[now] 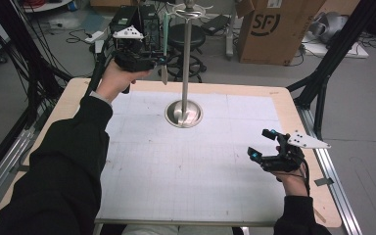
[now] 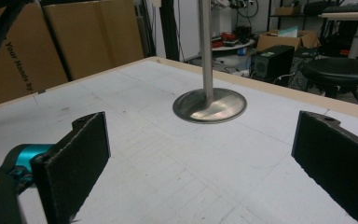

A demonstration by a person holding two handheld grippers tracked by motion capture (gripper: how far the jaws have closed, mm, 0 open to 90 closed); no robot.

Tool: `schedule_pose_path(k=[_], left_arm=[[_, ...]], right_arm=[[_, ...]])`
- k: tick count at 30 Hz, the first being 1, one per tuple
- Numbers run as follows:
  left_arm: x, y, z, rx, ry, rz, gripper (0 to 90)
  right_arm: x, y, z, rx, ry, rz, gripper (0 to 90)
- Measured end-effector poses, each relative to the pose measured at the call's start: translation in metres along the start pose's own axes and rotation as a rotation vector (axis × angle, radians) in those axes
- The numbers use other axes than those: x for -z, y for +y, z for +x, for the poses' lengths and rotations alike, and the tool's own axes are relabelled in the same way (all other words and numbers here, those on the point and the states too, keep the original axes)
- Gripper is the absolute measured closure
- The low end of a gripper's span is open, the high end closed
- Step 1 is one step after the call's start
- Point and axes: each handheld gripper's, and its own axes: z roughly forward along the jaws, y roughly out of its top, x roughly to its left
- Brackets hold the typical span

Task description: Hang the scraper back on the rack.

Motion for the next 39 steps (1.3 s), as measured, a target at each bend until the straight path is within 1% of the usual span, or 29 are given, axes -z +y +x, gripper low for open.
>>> schedule_pose_path(k=[2,4,5,7,9,10,12,13,15,18,21,23,27,30,32,35,37,39], left_arm=[[0.002,0.000,-0.001,-0.009,0.001,-0.003,66.2],[0.006,-0.001,-0.001,-0.001,-0.004,-0.007,65.4],[0.009,-0.002,0.000,-0.005,-0.005,-0.007,65.1],[0.015,-0.006,0.001,0.000,-0.021,-0.023,61.2],[0.020,-0.012,0.000,-0.011,-0.039,-0.040,52.1],[0.023,-0.016,0.000,-0.017,-0.047,-0.042,46.7],[0.028,-0.025,-0.002,-0.033,-0.063,-0.045,38.7],[0.031,-0.029,-0.003,-0.045,-0.063,-0.042,34.2],[0.035,-0.038,-0.004,-0.051,-0.066,-0.042,28.6],[0.040,-0.052,-0.006,-0.033,-0.093,-0.045,18.0],[0.044,-0.067,-0.009,-0.043,-0.093,-0.045,15.4],[0.047,-0.076,-0.010,-0.030,-0.109,-0.055,12.4],[0.053,-0.097,-0.013,-0.017,-0.116,-0.059,6.9],[0.056,-0.111,-0.017,-0.012,-0.107,-0.066,5.9],[0.059,-0.120,-0.020,-0.017,-0.100,-0.071,4.3],[0.065,-0.133,-0.023,-0.020,-0.097,-0.066,2.1],[0.070,-0.140,-0.025,-0.014,-0.093,-0.074,2.1],[0.076,-0.147,-0.027,-0.023,-0.081,-0.087,2.1]], right_arm=[[0.000,0.000,0.000,-0.001,0.000,0.000,3.3],[0.000,0.000,0.000,0.000,-0.001,0.000,3.3],[0.000,-0.001,0.000,-0.002,-0.002,0.000,3.3],[0.000,-0.001,-0.001,0.000,-0.003,0.002,3.3],[0.001,-0.002,-0.001,0.002,-0.006,0.003,3.3],[0.002,-0.002,-0.002,0.002,-0.012,0.000,3.3],[0.002,-0.003,-0.002,-0.006,-0.021,-0.001,3.3],[0.002,-0.003,-0.002,-0.003,-0.021,-0.001,3.3],[0.001,-0.003,-0.001,-0.002,-0.019,0.005,3.3],[-0.001,-0.003,-0.001,0.004,-0.018,0.011,3.3],[-0.002,-0.004,0.000,0.001,-0.017,0.013,3.3],[-0.003,-0.004,0.000,0.002,-0.017,0.014,3.2],[-0.004,-0.005,0.000,-0.001,-0.016,0.017,3.3],[-0.003,-0.005,0.000,0.000,-0.018,0.007,3.3],[-0.003,-0.004,0.000,-0.004,-0.017,0.007,3.3],[-0.003,-0.004,0.000,-0.003,-0.018,0.005,3.3],[-0.003,-0.005,0.000,-0.005,-0.019,0.004,3.3],[-0.004,-0.005,-0.001,-0.003,-0.021,0.005,3.3]])
